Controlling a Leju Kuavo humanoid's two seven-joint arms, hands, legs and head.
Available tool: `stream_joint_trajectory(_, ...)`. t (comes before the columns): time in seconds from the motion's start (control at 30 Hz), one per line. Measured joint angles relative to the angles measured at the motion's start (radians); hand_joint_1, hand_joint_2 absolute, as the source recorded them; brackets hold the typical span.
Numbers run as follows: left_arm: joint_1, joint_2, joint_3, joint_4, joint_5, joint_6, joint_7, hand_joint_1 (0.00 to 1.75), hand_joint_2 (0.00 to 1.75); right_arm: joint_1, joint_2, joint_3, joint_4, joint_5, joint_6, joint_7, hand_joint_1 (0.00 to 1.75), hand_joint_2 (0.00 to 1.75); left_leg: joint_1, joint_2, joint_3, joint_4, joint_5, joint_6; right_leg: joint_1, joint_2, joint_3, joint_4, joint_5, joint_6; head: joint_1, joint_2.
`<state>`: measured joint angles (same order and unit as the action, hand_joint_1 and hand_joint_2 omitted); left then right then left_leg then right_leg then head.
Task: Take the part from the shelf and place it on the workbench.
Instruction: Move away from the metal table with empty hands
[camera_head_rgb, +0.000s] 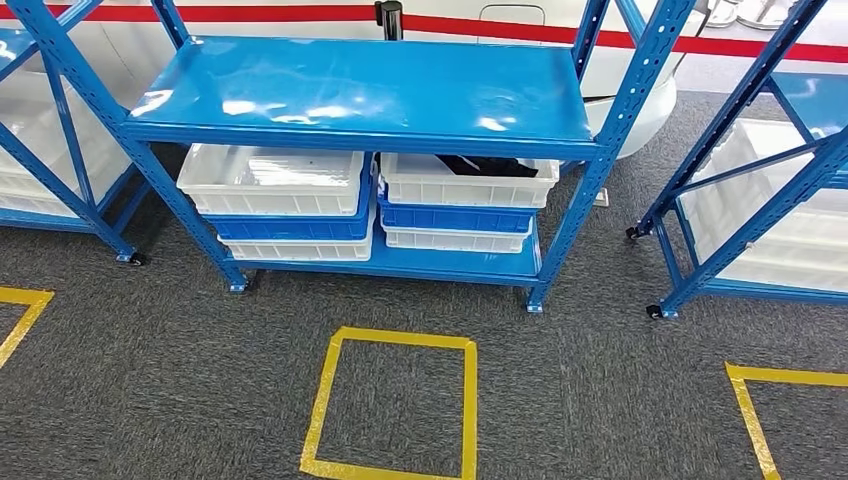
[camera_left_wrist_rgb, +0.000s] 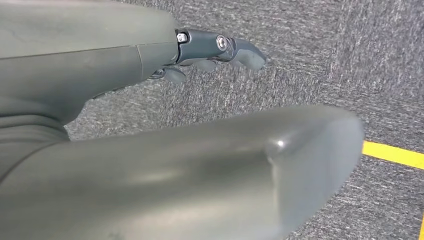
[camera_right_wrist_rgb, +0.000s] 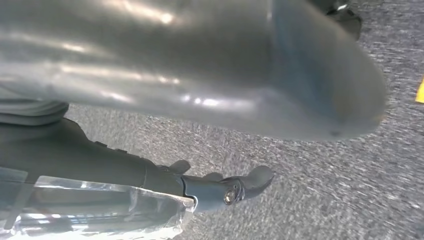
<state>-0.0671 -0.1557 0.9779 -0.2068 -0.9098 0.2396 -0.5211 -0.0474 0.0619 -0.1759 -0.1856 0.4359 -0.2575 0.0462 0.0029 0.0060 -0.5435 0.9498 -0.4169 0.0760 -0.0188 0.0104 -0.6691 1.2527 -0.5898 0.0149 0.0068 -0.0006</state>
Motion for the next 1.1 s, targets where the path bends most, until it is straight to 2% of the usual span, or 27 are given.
stream_joint_trajectory(0.03, 0.001, -0.001, 0.001, 0.000, 0.000, 0.000, 0.000, 0.00, 0.00, 0.002, -0.001, 0.000, 0.000, 0.001, 0.000, 0.001, 0.00, 0.00, 0.001, 0.000, 0.002, 0.001, -0.003, -0.003, -0.005, -0.001, -0.006, -0.002, 0.012, 0.012, 0.001, 0.000)
stream_joint_trajectory(0.07, 0.002, -0.001, 0.002, 0.000, 0.000, 0.000, 0.000, 0.00, 0.00, 0.003, -0.002, 0.000, 0.000, 0.001, 0.000, 0.001, 0.00, 0.00, 0.003, -0.001, 0.004, 0.004, -0.006, -0.009, -0.010, -0.003, 0.010, -0.047, 0.039, 0.026, 0.001, 0.000)
stream_joint_trajectory(0.1, 0.003, -0.002, 0.003, 0.000, 0.000, 0.000, 0.000, 0.00, 0.00, 0.003, -0.003, 0.000, 0.000, 0.002, 0.000, 0.002, 0.00, 0.00, 0.004, -0.001, 0.005, 0.011, -0.012, -0.016, -0.016, -0.007, 0.043, -0.121, 0.073, 0.041, 0.002, 0.000)
stream_joint_trajectory(0.13, 0.003, -0.002, 0.005, 0.001, 0.000, 0.000, 0.000, 0.00, 0.00, 0.002, -0.003, 0.000, 0.000, 0.002, 0.000, 0.002, 0.00, 0.00, 0.003, -0.001, 0.004, 0.021, -0.021, -0.026, -0.019, -0.013, 0.073, -0.186, 0.100, 0.049, 0.004, 0.000)
stream_joint_trajectory(0.17, 0.003, -0.002, 0.007, 0.001, 0.000, 0.001, -0.001, 0.00, 0.00, 0.001, -0.002, 0.000, 0.000, 0.002, 0.000, 0.002, 0.00, 0.00, 0.002, 0.000, 0.002, 0.033, -0.031, -0.035, -0.020, -0.015, 0.097, -0.234, 0.118, 0.047, 0.004, 0.000)
stream_joint_trajectory(0.2, 0.003, -0.002, 0.009, 0.000, 0.000, 0.001, -0.002, 0.00, 0.00, 0.000, -0.001, 0.000, 0.000, 0.002, 0.000, 0.003, 0.00, 0.00, -0.001, 0.000, 0.001, 0.042, -0.040, -0.043, -0.020, -0.016, 0.109, -0.256, 0.124, 0.039, 0.003, 0.000)
stream_joint_trajectory(0.27, 0.003, -0.001, 0.011, 0.000, 0.000, 0.002, -0.003, 0.00, 0.00, 0.000, 0.000, 0.000, 0.000, 0.002, -0.001, 0.004, 0.00, 0.00, 0.001, 0.001, 0.000, 0.050, -0.050, -0.049, -0.017, -0.012, 0.113, -0.256, 0.121, 0.014, -0.001, 0.000)
stream_joint_trajectory(0.33, 0.003, -0.001, 0.012, 0.000, 0.000, 0.002, -0.003, 0.00, 0.00, 0.002, 0.000, 0.000, 0.000, 0.002, -0.002, 0.006, 0.00, 0.00, 0.009, 0.001, -0.004, 0.069, -0.062, -0.055, -0.018, -0.009, 0.117, -0.256, 0.121, 0.000, -0.002, 0.000)
stream_joint_trajectory(0.37, 0.003, -0.001, 0.012, 0.000, 0.000, 0.003, -0.003, 0.00, 0.00, 0.002, 0.001, 0.000, 0.000, 0.002, -0.002, 0.006, 0.00, 0.00, 0.013, 0.001, -0.018, 0.101, -0.082, -0.060, -0.019, -0.008, 0.119, -0.257, 0.121, -0.006, -0.003, 0.000)
stream_joint_trajectory(0.4, 0.003, -0.001, 0.012, 0.000, 0.000, 0.002, -0.003, 0.00, 0.00, 0.002, 0.001, 0.000, 0.000, 0.002, -0.002, 0.007, 0.00, 0.00, 0.015, 0.000, -0.043, 0.155, -0.111, -0.064, -0.018, -0.008, 0.121, -0.257, 0.120, -0.010, -0.004, 0.000)
stream_joint_trajectory(0.47, 0.003, -0.001, 0.012, 0.001, 0.000, 0.002, -0.003, 0.00, 0.00, 0.002, 0.002, 0.000, 0.000, 0.003, -0.002, 0.007, 0.00, 0.00, 0.016, 0.000, -0.117, 0.292, -0.170, -0.070, -0.013, -0.008, 0.123, -0.257, 0.116, -0.016, -0.004, 0.000)
stream_joint_trajectory(0.5, 0.004, -0.001, 0.013, 0.001, 0.000, 0.002, -0.003, 0.00, 0.00, 0.003, 0.002, 0.000, 0.000, 0.003, -0.002, 0.008, 0.00, 0.00, 0.017, 0.000, -0.147, 0.339, -0.180, -0.069, -0.010, -0.007, 0.125, -0.257, 0.114, -0.019, -0.005, 0.000)
stream_joint_trajectory(0.53, 0.005, -0.001, 0.013, 0.001, 0.000, 0.002, -0.003, 0.00, 0.00, 0.003, 0.002, 0.000, 0.000, 0.003, -0.002, 0.008, 0.00, 0.00, 0.017, 0.000, -0.161, 0.349, -0.168, -0.065, -0.006, -0.005, 0.128, -0.257, 0.111, -0.021, -0.004, 0.000)
stream_joint_trajectory(0.57, 0.006, -0.001, 0.014, 0.001, 0.000, 0.002, -0.003, 0.00, 0.00, 0.003, 0.002, 0.000, 0.000, 0.004, -0.002, 0.008, 0.00, 0.00, 0.015, 0.000, -0.152, 0.318, -0.135, -0.057, -0.003, -0.003, 0.133, -0.257, 0.109, -0.023, -0.005, 0.000)
stream_joint_trajectory(0.6, 0.007, -0.001, 0.014, 0.001, 0.000, 0.002, -0.003, 0.00, 0.00, 0.003, 0.002, 0.000, 0.000, 0.004, -0.002, 0.008, 0.00, 0.00, 0.012, -0.001, -0.128, 0.255, -0.092, -0.046, 0.001, 0.000, 0.139, -0.257, 0.106, -0.024, -0.005, 0.000)
stream_joint_trajectory(0.63, 0.007, 0.001, 0.015, 0.000, 0.000, 0.003, -0.003, 0.00, 0.00, 0.003, 0.004, 0.000, 0.000, 0.005, -0.002, 0.008, 0.00, 0.00, 0.007, -0.003, -0.097, 0.185, -0.054, -0.030, 0.002, 0.002, 0.142, -0.258, 0.103, -0.024, -0.004, 0.000)
stream_joint_trajectory(0.67, 0.006, 0.003, 0.015, 0.000, 0.000, 0.003, -0.002, 0.00, 0.00, 0.002, 0.006, 0.000, 0.000, 0.006, -0.002, 0.008, 0.00, 0.00, 0.001, -0.003, -0.072, 0.128, -0.030, -0.015, 0.005, 0.003, 0.145, -0.259, 0.101, -0.023, -0.002, 0.000)
stream_joint_trajectory(0.73, 0.005, 0.006, 0.015, 0.000, 0.000, 0.003, -0.002, 0.00, 0.00, 0.001, 0.010, 0.000, 0.000, 0.008, -0.002, 0.008, 0.00, 0.00, -0.012, -0.001, -0.051, 0.079, -0.023, 0.002, 0.000, 0.003, 0.145, -0.263, 0.097, -0.016, -0.002, 0.000)
stream_joint_trajectory(0.8, 0.006, 0.005, 0.016, 0.000, 0.000, 0.004, -0.002, 0.00, 0.00, 0.000, 0.013, 0.000, 0.000, 0.009, -0.001, 0.008, 0.00, 0.00, -0.016, 0.000, -0.040, 0.054, -0.019, 0.007, 0.001, 0.001, 0.151, -0.274, 0.097, -0.006, -0.006, 0.000)
stream_joint_trajectory(0.87, 0.007, 0.005, 0.016, 0.000, 0.000, 0.005, -0.002, 0.00, 0.00, 0.001, 0.013, 0.000, -0.001, 0.010, -0.001, 0.007, 0.00, 0.00, -0.012, 0.001, -0.008, 0.010, -0.005, 0.015, 0.009, -0.003, 0.144, -0.253, 0.085, -0.004, -0.003, 0.000)
stream_joint_trajectory(0.9, 0.007, 0.004, 0.016, 0.000, 0.000, 0.005, -0.002, 0.00, 0.00, 0.001, 0.012, 0.000, -0.001, 0.010, -0.001, 0.007, 0.00, 0.00, -0.008, 0.001, 0.006, -0.009, 0.001, 0.016, 0.011, -0.004, 0.124, -0.212, 0.068, -0.007, 0.001, 0.000)
stream_joint_trajectory(0.97, 0.005, 0.003, 0.016, 0.000, -0.001, 0.005, -0.002, 0.00, 0.00, 0.001, 0.008, 0.000, -0.001, 0.010, -0.001, 0.007, 0.00, 0.00, -0.009, 0.002, 0.016, -0.016, -0.001, 0.015, 0.006, -0.005, 0.052, -0.085, 0.025, -0.012, 0.004, 0.000)
stream_joint_trajectory(1.0, 0.005, 0.002, 0.015, 0.000, -0.001, 0.005, -0.002, 0.00, 0.00, 0.002, 0.006, 0.000, -0.001, 0.010, -0.001, 0.007, 0.00, 0.00, -0.010, 0.001, 0.018, -0.015, -0.005, 0.012, 0.002, -0.005, 0.018, -0.033, 0.012, -0.008, 0.005, 0.000)
stream_joint_trajectory(1.03, 0.005, 0.001, 0.015, 0.000, -0.001, 0.005, -0.002, 0.00, 0.00, 0.004, 0.004, 0.000, -0.001, 0.009, -0.001, 0.007, 0.00, 0.00, -0.010, 0.000, 0.021, -0.014, -0.009, 0.007, -0.001, -0.005, -0.001, -0.014, 0.015, 0.000, 0.005, 0.000)
stream_joint_trajectory(1.07, 0.006, 0.000, 0.015, 0.001, -0.002, 0.005, -0.002, 0.00, 0.00, 0.006, 0.002, 0.000, -0.001, 0.009, -0.001, 0.007, 0.00, 0.00, -0.009, -0.001, 0.025, -0.010, -0.015, 0.002, -0.005, -0.006, 0.002, -0.036, 0.036, 0.012, 0.005, 0.000)
stream_joint_trajectory(1.1, 0.007, -0.001, 0.015, 0.001, -0.002, 0.005, -0.002, 0.00, 0.00, 0.007, 0.001, 0.000, -0.001, 0.009, -0.001, 0.007, 0.00, 0.00, -0.007, -0.003, 0.029, -0.005, -0.022, -0.004, -0.010, -0.007, 0.025, -0.096, 0.069, 0.026, 0.005, 0.000)
